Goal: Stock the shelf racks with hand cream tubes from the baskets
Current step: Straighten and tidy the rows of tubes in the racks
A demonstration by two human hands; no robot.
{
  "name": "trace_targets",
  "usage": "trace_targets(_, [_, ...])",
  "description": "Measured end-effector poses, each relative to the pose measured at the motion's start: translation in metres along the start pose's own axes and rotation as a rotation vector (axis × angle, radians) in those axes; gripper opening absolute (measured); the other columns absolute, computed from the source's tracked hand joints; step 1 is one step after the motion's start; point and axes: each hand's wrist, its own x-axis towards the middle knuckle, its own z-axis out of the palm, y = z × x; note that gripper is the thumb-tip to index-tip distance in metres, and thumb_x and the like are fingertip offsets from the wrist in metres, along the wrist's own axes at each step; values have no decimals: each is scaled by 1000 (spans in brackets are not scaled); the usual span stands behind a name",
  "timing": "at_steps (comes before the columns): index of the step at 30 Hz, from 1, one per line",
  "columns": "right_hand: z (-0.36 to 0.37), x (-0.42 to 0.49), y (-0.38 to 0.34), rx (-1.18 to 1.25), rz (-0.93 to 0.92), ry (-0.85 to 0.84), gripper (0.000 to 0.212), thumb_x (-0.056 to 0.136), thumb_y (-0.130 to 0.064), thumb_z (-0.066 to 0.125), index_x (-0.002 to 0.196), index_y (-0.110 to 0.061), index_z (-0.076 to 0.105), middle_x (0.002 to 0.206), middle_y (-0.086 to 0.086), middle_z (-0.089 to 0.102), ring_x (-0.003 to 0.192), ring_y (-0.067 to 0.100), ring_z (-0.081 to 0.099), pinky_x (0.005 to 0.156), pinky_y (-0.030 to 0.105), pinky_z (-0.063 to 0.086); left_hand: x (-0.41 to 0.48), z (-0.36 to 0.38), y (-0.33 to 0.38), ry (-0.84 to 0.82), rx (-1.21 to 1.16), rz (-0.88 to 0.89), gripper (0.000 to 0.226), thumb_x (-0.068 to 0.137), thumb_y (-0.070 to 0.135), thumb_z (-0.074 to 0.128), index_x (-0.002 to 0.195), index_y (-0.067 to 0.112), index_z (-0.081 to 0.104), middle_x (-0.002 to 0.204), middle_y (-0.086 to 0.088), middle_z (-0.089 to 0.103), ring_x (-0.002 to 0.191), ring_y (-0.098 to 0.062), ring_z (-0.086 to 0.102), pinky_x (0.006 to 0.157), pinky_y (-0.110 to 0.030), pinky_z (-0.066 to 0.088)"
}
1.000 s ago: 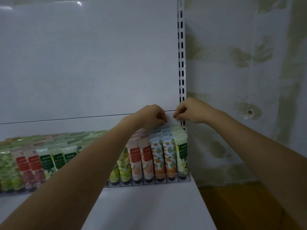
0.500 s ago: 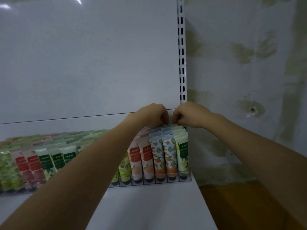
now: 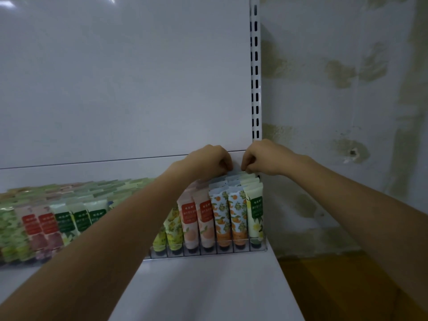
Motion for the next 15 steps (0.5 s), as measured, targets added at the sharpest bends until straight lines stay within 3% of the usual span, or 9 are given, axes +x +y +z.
trace_targets(3, [0,1,-1,8,13,5,17,86,-13,63,100,-16,72,103,2,69,92,15,62,79,28,50,-3,1,-3,14,16,7,25,90,12,54,111,16,65,114,-1,65,91,-13,53,83,-25,42])
trace_targets(7, [2,3,-2,-18,31,-1,16,86,-14,63,98,-17,72,104,2,68,94,17,62,83,33,52,-4,3,-2,30,41,18,25,90,12,53,111,17,65,114,-1,65,96,-16,55,81,-26,42])
trace_targets(10, [0,4,-2,-1,33,-6,16,86,-13,62,99,-17,72,105,3,68,93,17,62,81,30,52,-4,0,-5,39,33,11,25,89,12,55,111,17,65,114,0,65,88,-11,49,85,-28,44])
trace_targets(15, [-5,5,-9,69,-50,57,25,90,-8,53,106,-17,70,111,0,68,92,9,60,81,23,48,-9,-9,-15,50,99,-29,24,90,17,54,111,20,65,115,2,64,93,-13,52,84,-28,43])
